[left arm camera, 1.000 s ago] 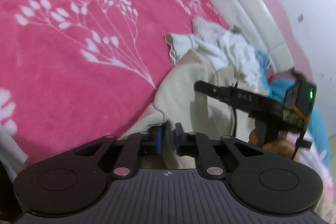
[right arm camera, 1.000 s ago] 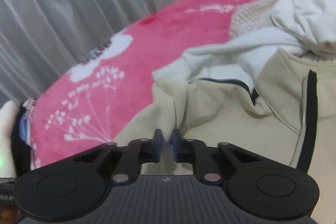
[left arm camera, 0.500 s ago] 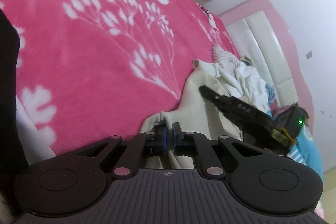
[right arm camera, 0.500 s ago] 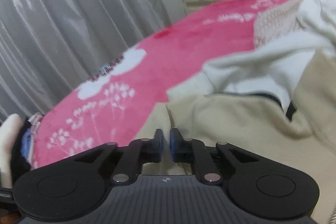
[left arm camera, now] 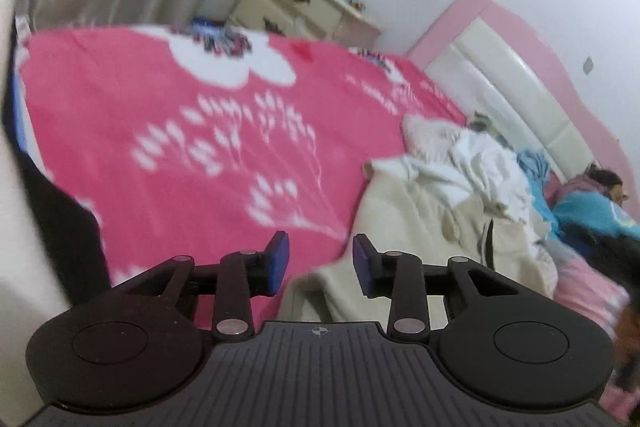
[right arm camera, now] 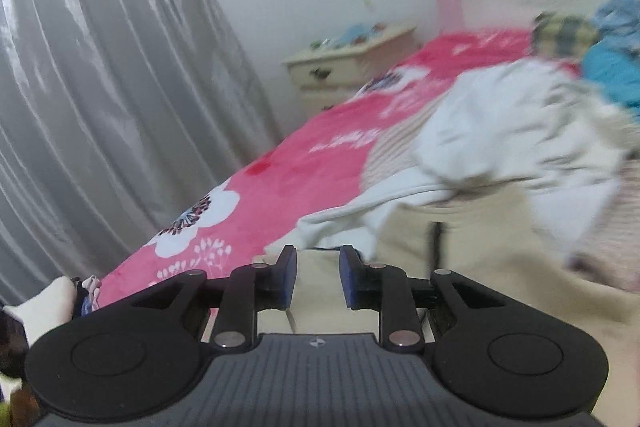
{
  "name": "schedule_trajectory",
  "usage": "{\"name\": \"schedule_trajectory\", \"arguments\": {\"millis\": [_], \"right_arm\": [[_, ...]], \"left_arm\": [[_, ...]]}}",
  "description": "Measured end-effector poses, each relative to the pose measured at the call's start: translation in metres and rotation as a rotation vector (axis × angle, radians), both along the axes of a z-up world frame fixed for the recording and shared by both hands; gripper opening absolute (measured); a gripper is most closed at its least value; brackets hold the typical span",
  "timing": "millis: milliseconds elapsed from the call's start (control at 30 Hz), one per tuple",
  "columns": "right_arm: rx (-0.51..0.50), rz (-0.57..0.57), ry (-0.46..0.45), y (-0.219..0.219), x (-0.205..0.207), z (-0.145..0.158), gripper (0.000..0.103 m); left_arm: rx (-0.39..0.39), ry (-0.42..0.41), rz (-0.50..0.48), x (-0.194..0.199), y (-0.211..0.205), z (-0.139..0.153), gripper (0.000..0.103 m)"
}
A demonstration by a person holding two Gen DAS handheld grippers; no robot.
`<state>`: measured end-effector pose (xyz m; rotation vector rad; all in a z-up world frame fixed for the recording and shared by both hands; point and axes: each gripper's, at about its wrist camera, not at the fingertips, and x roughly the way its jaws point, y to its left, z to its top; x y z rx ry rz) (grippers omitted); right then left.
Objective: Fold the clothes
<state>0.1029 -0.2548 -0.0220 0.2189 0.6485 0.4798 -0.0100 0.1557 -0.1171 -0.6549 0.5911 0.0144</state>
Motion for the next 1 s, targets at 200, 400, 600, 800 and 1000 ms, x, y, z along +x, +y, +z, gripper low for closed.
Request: {"name": "schedule_trajectory", "arguments": {"millis": [200,400,600,800,1000], "right_arm": [[-0.097,-0.104,0.117,-0.016,-0.088,0.001,0.026],[-0.122,-0.164,0.353,-0.029,-0.143,-0.067,0.023],[-0.104,-0.315,0.411,-0.05,-0.163,-0.082,0.021],[-0.242,-0.264,0.371,-0.032,-0.192,-0.065,0.021],[-0.372,-0.279,0.408,-0.031,-0.204,-0.09,0.021]], "left_arm": [[0.091,0.009,-0.222,0.005,-0.042,-0.001,0.037],[0.364,0.056,-0.306,0.007,-0.082,-0.031,0.037],[0.418,-0.013,-0.358,-0.012,-0.095,-0.001,0.037],[0.418,-0.085,-0.645,-0.052,-0.144,0.01,0.038],[0.655,-0.062,-0.758,-0.073,-0.187,-0.025,0.04]]}}
